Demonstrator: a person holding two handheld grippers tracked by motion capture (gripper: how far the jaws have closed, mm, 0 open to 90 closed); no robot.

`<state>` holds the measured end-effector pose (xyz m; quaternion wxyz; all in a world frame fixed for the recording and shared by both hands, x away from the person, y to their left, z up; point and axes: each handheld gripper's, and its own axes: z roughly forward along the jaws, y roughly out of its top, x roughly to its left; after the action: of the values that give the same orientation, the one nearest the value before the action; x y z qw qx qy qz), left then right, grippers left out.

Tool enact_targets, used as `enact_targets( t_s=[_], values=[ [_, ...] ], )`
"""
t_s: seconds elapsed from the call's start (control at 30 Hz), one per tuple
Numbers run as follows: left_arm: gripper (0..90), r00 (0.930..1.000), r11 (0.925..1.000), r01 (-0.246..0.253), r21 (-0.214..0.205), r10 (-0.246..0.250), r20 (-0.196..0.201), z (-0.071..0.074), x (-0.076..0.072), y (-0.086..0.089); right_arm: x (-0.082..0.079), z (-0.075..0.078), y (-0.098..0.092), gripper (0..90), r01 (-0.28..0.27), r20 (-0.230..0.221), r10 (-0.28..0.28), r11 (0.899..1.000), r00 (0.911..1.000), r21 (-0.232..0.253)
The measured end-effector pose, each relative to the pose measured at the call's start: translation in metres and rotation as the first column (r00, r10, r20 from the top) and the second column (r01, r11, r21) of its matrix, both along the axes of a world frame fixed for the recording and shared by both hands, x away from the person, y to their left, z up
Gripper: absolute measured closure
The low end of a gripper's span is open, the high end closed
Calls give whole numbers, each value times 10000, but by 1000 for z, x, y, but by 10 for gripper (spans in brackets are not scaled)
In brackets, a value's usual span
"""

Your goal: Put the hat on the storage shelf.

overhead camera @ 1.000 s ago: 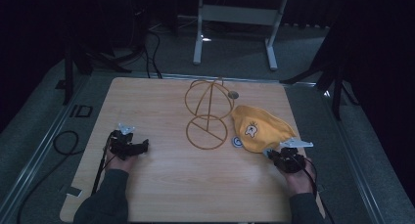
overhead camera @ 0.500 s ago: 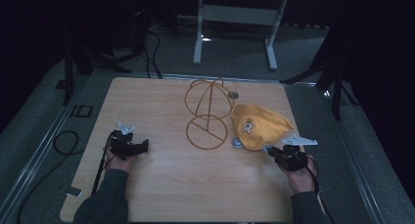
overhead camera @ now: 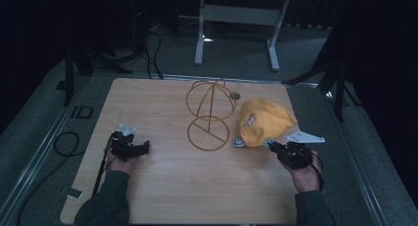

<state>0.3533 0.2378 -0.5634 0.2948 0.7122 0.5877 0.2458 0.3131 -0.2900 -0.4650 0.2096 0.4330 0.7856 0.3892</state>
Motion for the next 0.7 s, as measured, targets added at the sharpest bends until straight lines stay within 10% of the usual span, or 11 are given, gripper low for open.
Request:
enact_targets(
  t_s=[0.7],
  values=[
    [159, 10000, 10000, -14, -24, 14, 21, 0, 0, 0, -22, 56, 12, 829, -944, 1282, 845, 9929, 9881, 728]
  ],
)
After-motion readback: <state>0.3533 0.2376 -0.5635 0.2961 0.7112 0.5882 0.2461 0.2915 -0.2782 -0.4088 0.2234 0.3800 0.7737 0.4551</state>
